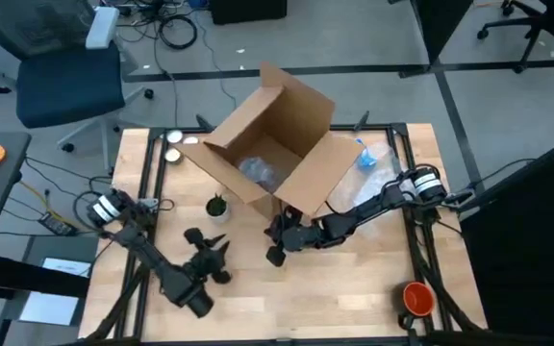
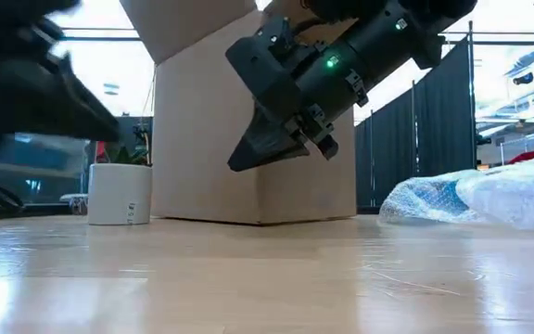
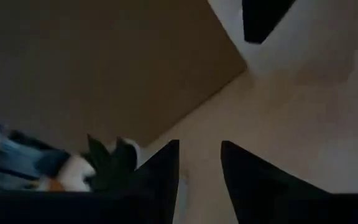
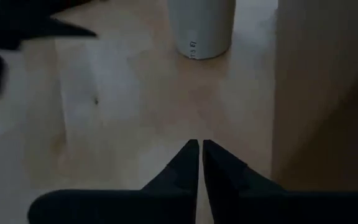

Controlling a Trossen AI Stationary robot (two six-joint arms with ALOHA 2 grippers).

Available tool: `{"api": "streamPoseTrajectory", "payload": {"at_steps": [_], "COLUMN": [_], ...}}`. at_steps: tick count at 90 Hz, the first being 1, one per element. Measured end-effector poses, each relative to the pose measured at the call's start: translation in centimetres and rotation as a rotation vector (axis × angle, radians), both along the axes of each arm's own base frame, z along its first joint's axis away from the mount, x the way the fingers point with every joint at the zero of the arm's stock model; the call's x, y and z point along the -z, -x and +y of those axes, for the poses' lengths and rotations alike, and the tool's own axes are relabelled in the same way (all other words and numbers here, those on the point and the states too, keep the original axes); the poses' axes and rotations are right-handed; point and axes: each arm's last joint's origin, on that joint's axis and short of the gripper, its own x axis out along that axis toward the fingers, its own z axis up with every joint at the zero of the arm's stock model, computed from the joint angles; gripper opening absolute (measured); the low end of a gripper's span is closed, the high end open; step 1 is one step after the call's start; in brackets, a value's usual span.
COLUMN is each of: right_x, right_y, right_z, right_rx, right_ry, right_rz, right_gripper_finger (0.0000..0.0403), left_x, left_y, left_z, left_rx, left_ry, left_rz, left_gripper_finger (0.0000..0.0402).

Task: Wrap mug
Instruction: Move the potted plant to the top left of the table

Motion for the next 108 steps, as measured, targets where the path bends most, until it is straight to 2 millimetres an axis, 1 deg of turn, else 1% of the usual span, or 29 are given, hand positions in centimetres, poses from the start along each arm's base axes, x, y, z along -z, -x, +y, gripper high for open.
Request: {"api": "streamPoseTrajectory", "payload": {"at_steps": [12,16,23,29,35,50,60,71,81,87,94,108], "right_x": [-0.1,-0.1,-0.1,-0.1,-0.1,-0.1,-0.1,-0.1,-0.1,-0.1,-0.1,-0.1], "right_y": [-0.2,-0.2,-0.2,-0.2,-0.2,-0.1,-0.1,-0.1,-0.1,-0.1,-0.1,-0.1], "right_z": [-0.4,-0.5,-0.6,-0.6,-0.4,-0.1,-0.1,-0.1,-0.1,-0.1,-0.1,-0.1], "right_rx": [0.010,0.014,0.015,0.014,0.009,-0.003,-0.004,-0.004,-0.004,-0.004,-0.005,-0.005], "right_ry": [-0.004,-0.004,-0.004,-0.004,-0.004,-0.007,-0.008,-0.008,-0.007,-0.007,-0.007,-0.007], "right_rz": [-0.012,-0.013,-0.012,-0.011,-0.009,-0.007,-0.007,-0.008,-0.007,-0.006,-0.006,-0.006], "right_gripper_finger": [0.0000,0.0000,0.0000,0.0000,0.0000,0.0000,0.0000,0.0000,0.0000,0.0000,0.0000,0.0000], "left_x": [1.5,2.1,2.9,3.2,3.3,3.4,3.4,3.0,2.7,2.6,2.7,3.4], "left_y": [-3.7,-4.8,-6.1,-6.8,-7.4,-8.1,-7.7,-6.4,-4.7,-4.1,-2.8,-0.9], "left_z": [1.0,1.8,3.5,4.7,6.0,8.4,9.4,10.2,10.7,10.6,10.5,9.8], "left_rx": [0.086,0.085,0.035,-0.008,-0.049,-0.145,-0.241,-0.356,-0.444,-0.478,-0.514,-0.552], "left_ry": [-0.042,-0.045,-0.032,-0.036,0.003,0.105,0.128,0.127,0.099,0.101,0.088,0.113], "left_rz": [0.183,0.225,0.252,0.257,0.268,0.300,0.275,0.291,0.392,0.427,0.512,0.547], "left_gripper_finger": [0.0105,0.0105,0.0105,0.0105,0.0105,0.0105,0.0105,0.0105,0.0105,0.0105,0.0105,0.0105]}}
